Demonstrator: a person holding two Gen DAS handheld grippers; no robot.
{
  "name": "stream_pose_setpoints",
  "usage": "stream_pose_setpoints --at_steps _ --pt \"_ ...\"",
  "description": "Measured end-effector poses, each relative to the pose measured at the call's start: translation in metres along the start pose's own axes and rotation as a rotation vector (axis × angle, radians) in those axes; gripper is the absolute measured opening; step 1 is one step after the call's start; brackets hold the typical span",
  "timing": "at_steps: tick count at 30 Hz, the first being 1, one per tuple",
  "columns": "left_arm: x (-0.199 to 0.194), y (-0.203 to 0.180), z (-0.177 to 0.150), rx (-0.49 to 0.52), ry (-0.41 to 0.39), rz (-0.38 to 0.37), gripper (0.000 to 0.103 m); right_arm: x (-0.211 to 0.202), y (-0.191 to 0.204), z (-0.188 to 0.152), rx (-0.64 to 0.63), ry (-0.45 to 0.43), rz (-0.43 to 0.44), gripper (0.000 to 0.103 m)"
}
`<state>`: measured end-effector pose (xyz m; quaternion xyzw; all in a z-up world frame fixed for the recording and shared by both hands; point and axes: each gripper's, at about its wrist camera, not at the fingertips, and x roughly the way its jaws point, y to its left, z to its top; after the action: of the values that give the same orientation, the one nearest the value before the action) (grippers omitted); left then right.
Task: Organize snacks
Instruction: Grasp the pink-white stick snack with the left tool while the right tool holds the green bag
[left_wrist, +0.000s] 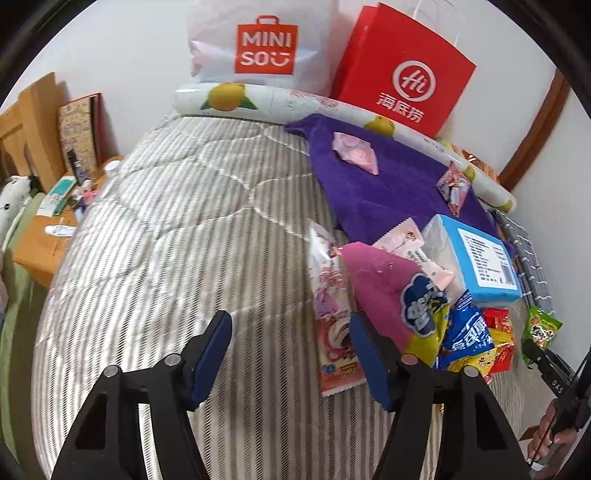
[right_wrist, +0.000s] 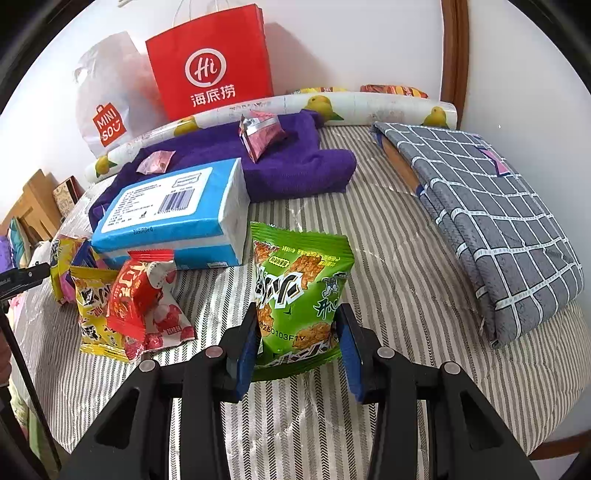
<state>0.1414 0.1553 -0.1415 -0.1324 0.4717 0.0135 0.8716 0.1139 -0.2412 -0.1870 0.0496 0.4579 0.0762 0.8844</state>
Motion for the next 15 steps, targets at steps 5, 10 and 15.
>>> stream_pose_setpoints --at_steps 5,10,15 --pt "0.012 -0.010 0.005 0.047 0.007 0.004 0.056 0.001 0.001 0.001 0.006 0.011 -0.012 0.041" --pt "0.024 -0.014 0.007 0.053 0.029 -0.020 0.045 -0.003 0.005 0.003 -0.002 0.008 -0.021 0.041" --pt "0.031 -0.022 0.004 0.081 0.042 -0.039 0.025 -0.002 0.009 0.004 -0.012 0.009 -0.022 0.041"
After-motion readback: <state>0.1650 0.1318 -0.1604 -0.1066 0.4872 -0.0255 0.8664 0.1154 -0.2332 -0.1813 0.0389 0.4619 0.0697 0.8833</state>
